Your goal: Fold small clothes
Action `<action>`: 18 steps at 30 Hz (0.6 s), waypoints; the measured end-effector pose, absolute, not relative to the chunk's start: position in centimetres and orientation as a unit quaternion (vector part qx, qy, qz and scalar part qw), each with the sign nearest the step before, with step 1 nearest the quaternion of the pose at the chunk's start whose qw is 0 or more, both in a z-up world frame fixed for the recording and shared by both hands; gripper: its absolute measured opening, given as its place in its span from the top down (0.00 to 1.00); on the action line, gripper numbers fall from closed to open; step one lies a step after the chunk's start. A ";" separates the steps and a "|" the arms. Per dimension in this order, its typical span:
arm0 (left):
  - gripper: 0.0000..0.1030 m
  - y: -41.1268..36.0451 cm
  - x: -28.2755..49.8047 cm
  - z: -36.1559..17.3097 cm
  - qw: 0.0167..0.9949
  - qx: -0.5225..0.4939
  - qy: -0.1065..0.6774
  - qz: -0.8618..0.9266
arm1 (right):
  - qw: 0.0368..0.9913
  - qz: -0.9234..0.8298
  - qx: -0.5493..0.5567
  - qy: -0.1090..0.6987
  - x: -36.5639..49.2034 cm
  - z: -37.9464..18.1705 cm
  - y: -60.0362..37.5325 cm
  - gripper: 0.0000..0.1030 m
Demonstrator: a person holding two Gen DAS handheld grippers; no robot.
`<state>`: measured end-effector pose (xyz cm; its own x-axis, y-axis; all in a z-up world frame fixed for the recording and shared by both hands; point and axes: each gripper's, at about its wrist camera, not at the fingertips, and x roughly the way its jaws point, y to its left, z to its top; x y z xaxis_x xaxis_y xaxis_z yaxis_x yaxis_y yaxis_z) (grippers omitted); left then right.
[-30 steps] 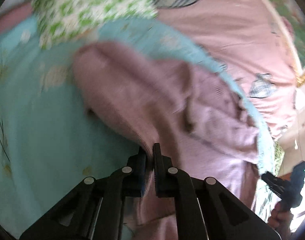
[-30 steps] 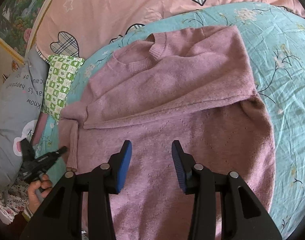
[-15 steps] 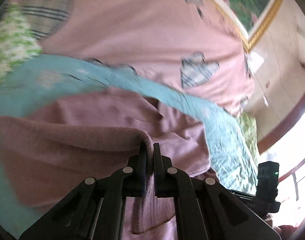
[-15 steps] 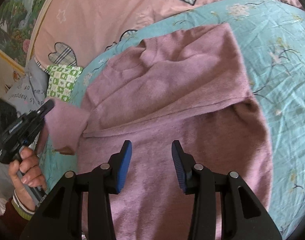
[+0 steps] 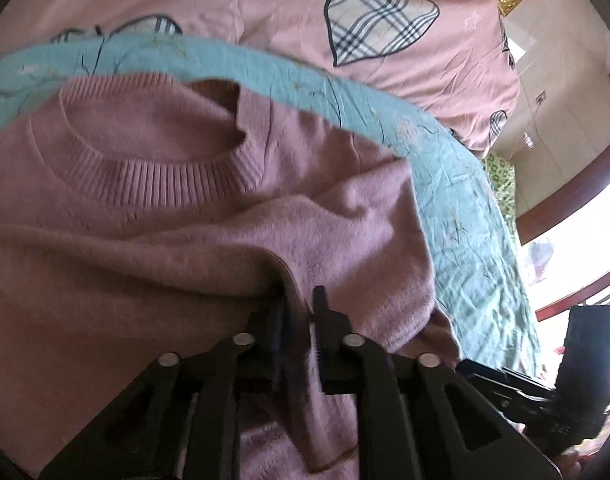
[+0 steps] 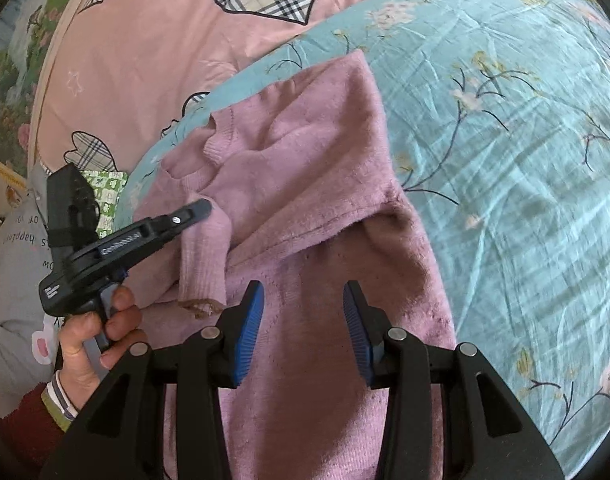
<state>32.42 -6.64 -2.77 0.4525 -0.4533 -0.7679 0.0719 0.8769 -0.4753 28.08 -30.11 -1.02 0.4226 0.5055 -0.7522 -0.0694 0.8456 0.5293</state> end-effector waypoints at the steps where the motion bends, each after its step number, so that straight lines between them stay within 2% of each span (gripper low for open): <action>1: 0.77 -6.3 31.9 -2.7 0.828 -0.197 0.499 -0.163 | 0.816 0.180 0.210 0.507 28.1 -1.0 -29.7 0.57; 2: 0.73 -5.7 31.4 -2.5 0.825 -0.202 0.501 -0.164 | 0.816 0.188 0.203 0.507 28.3 -0.8 -29.0 0.53; 3: 0.67 -4.9 30.5 -2.3 0.824 -0.204 0.504 -0.158 | 0.818 0.194 0.195 0.506 28.3 -0.8 -28.5 0.44; 4: 0.66 -4.2 29.7 -2.0 0.825 -0.204 0.504 -0.153 | 0.820 0.201 0.188 0.502 28.3 -0.6 -27.9 0.39; 6: 0.65 -2.0 27.4 -1.4 0.831 -0.209 0.498 -0.136 | 0.824 0.222 0.171 0.493 28.0 -0.3 -26.5 0.38; 8: 0.60 0.4 24.9 -0.8 0.838 -0.211 0.491 -0.108 | 0.824 0.242 0.148 0.491 27.8 -0.1 -24.6 0.37; 10: 0.46 3.4 21.7 -0.5 0.851 -0.198 0.483 -0.050 | 0.827 0.258 0.114 0.487 27.5 0.0 -22.6 0.31; 12: 0.39 6.1 19.1 -0.8 0.858 -0.178 0.481 0.019 | 0.831 0.270 0.077 0.481 27.2 -0.1 -20.7 0.27; 16: 0.36 10.2 16.4 -2.5 0.847 -0.175 0.492 0.097 | 0.851 0.259 -0.037 0.456 26.7 -1.0 -17.0 0.26; 18: 0.36 11.7 15.9 -3.6 0.840 -0.174 0.500 0.118 | 0.853 0.256 -0.059 0.451 27.2 -1.7 -16.2 0.26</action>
<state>15.87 11.69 -3.64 0.4720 0.0239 -0.8813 -0.3717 0.9118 -0.1743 27.15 -16.23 -1.67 0.4630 0.3826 -0.7996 -0.4896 0.8623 0.1291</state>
